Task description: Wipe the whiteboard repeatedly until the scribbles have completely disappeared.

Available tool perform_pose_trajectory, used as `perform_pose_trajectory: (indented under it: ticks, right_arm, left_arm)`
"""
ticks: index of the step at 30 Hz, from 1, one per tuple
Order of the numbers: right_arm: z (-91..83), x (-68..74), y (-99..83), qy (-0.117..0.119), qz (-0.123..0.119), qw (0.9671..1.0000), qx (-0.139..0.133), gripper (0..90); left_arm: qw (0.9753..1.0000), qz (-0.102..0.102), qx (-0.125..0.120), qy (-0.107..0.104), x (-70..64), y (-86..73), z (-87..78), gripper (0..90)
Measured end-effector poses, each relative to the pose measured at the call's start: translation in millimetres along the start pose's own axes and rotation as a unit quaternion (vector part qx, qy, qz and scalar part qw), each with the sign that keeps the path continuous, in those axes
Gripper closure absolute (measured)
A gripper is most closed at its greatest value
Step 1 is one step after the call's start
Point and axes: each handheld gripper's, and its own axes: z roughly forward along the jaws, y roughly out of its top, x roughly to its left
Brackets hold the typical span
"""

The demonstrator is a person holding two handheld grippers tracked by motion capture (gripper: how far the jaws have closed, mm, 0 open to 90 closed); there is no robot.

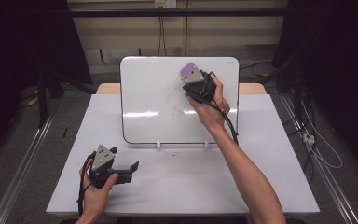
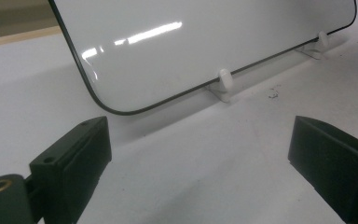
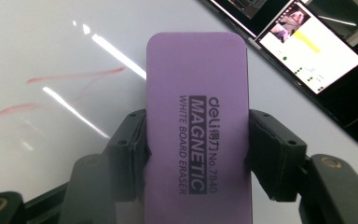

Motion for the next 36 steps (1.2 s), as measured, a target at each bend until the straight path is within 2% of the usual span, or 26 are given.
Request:
perform_pose_trajectory:
  ticks: [2,5,8,11,13,14,16,17,18,19,20,22,27,29,31,33,36]
  right_arm:
    - [1.3,3.6,2.9,-0.009,-0.01,0.9999,0.002,41.8]
    - [-1.6,17.8,2.4,-0.001,-0.028,0.9996,-0.004,41.8]
    - [-6.2,40.7,-1.3,0.017,-0.059,0.9981,-0.009,41.8]
    - [-12.4,61.8,-7.8,0.039,-0.069,0.9968,-0.012,41.8]
    - [-17.1,77.0,-12.0,0.056,-0.084,0.9948,-0.011,41.8]
    - [-19.2,83.1,-13.8,0.065,-0.099,0.9929,-0.01,41.8]
    - [-22.0,96.1,-15.5,0.074,-0.104,0.9917,-0.013,41.8]
    - [-22.8,98.5,-15.5,0.071,-0.109,0.9914,-0.012,41.8]
    - [-22.2,97.6,-15.0,0.074,-0.111,0.991,-0.013,41.8]
    - [-21.2,95.4,-14.6,0.078,-0.099,0.9919,-0.01,41.8]
    - [-19.8,90.3,-14.0,0.074,-0.103,0.9918,-0.013,41.8]
    - [-16.8,77.8,-11.2,0.066,-0.079,0.9946,-0.012,41.8]
    - [-5.9,30.1,-5.3,0.023,-0.022,0.9995,-0.005,41.8]
    - [-2.9,9.8,-4.2,0.003,-0.009,1.0,0.002,41.8]
    - [-0.2,-6.6,-4.3,-0.007,0.006,0.9999,0.007,41.8]
    - [1.8,-14.0,-4.1,-0.009,0.015,0.9998,0.009,41.8]
    - [1.0,-4.7,-1.0,-0.025,-0.004,0.9996,0.008,41.8]
  left_arm:
    - [1.0,-0.001,-0.001,0.0,0.0,0.1,-0.1,5.8]
    - [1.0,-0.004,-0.002,-0.001,-0.9,0.0,1.2,5.7]
    - [1.0,-0.002,-0.002,-0.001,-1.5,0.1,1.1,5.8]
    - [1.0,-0.001,-0.002,0.0,-1.8,0.2,1.0,5.8]
    - [1.0,0.001,0.002,0.0,-1.4,0.3,1.7,5.9]
    - [1.0,0.001,0.002,-0.001,-1.4,0.3,2.2,5.9]
    - [1.0,0.001,0.002,-0.001,-2.0,0.2,2.9,5.9]
    - [1.0,0.002,0.002,-0.002,-2.1,0.2,2.9,5.9]
    - [1.0,0.001,0.002,-0.002,-2.3,0.1,2.9,5.9]
    - [1.0,0.004,0.004,-0.002,-1.8,0.0,2.4,5.9]
    - [1.0,0.003,0.004,-0.002,-1.6,-0.1,2.3,5.9]
    - [1.0,0.002,0.004,-0.001,-0.6,-0.4,2.1,5.9]
    - [1.0,0.001,0.003,-0.001,-0.1,-0.5,1.6,5.9]
    - [1.0,0.001,0.004,-0.001,-0.2,-0.5,1.8,5.9]
    - [1.0,0.0,0.004,-0.002,-0.5,-0.4,2.0,5.9]
    - [1.0,0.003,0.005,-0.002,-0.5,-0.2,2.2,5.9]
    - [1.0,0.003,0.004,-0.002,-1.2,0.1,2.4,5.9]
